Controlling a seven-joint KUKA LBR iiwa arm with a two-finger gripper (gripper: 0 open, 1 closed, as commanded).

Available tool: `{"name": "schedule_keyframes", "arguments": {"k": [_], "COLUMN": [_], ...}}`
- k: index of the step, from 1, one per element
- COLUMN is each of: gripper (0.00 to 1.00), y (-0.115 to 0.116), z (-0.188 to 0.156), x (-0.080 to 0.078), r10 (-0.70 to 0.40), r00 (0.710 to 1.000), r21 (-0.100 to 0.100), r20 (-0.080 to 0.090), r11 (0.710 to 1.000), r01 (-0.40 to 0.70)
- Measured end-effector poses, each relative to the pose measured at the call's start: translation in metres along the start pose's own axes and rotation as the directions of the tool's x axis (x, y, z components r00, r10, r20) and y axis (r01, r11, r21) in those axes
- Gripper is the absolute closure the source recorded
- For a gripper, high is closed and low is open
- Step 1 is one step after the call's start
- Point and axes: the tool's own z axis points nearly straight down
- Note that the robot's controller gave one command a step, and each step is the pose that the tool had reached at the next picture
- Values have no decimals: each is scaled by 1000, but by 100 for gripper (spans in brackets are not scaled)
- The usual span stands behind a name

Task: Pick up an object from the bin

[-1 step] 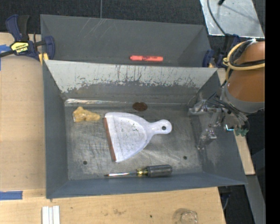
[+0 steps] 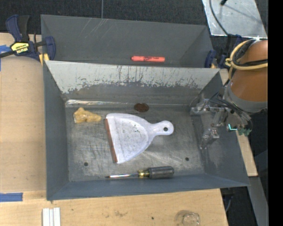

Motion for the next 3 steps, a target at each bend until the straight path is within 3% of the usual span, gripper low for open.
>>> {"name": "schedule_keyframes", "arguments": {"k": [1,2,3], "gripper": [0,0,100], "y": [39,57,123], "z": [25,77,107], "x": [9,-20,-49], "r10": [-31,-192,-179], "r00": [1000,981,983], "r21": [2,-1,2], "r20": [4,8,31], "r11": [1000,981,984], "r01": [31,192,179]}}
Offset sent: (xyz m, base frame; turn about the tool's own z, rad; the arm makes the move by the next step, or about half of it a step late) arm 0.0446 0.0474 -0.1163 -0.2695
